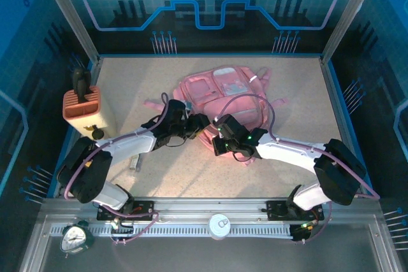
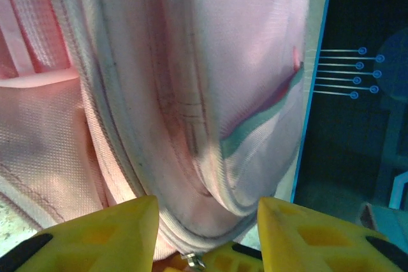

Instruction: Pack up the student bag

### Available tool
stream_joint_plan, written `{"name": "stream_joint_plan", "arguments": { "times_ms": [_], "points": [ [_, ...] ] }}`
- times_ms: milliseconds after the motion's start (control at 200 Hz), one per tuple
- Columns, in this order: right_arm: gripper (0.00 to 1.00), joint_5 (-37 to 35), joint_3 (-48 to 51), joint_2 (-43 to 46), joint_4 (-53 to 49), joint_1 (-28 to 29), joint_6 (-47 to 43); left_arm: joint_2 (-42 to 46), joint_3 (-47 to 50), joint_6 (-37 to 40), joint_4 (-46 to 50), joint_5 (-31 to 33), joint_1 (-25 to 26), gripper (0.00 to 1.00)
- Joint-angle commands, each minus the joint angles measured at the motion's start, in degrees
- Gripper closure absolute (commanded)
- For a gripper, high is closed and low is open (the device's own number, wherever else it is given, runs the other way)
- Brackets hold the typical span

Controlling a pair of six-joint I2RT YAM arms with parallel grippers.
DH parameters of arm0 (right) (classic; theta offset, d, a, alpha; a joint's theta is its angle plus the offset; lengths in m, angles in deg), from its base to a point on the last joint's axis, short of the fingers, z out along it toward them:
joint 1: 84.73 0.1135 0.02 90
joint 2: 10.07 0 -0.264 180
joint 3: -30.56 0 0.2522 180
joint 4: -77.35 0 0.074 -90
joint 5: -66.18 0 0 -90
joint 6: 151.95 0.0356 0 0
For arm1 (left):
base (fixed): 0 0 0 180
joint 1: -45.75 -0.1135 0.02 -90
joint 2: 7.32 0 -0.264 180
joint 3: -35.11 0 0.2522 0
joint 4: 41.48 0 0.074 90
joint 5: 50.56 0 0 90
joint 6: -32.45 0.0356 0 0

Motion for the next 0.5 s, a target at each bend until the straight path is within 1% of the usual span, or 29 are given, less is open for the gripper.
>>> {"name": "stream_joint_plan", "arguments": {
  "times_ms": [0, 120, 215, 275, 375, 490],
  "points": [
    [1.00, 0.9, 0.4, 0.0, 0.8, 0.2, 0.3, -1.9, 2.4, -5.0, -3.1, 3.7, 0.6, 0.56],
    [1.00, 1.0, 0.3, -0.8, 1.7, 0.3, 0.0, -3.7, 2.7, -7.1, -2.9, 5.3, 0.9, 0.57],
    [1.00, 1.2, 0.3, -1.4, 2.0, 0.3, 0.3, -5.1, 3.0, -8.9, -4.6, 5.8, 1.3, 0.60],
    [1.00, 1.9, 0.0, -1.7, 2.1, 0.3, 0.3, -5.8, 3.0, -9.5, -6.1, 6.1, 1.5, 0.66],
    [1.00, 1.8, -0.2, -2.3, 2.3, 0.3, -0.2, -6.8, 1.4, -8.7, -5.2, 6.8, 1.6, 0.74],
    [1.00, 1.6, -0.5, -2.2, 1.7, 0.3, -0.7, -6.5, 0.4, -7.3, -4.4, 8.0, 1.5, 0.88]
  ]
}}
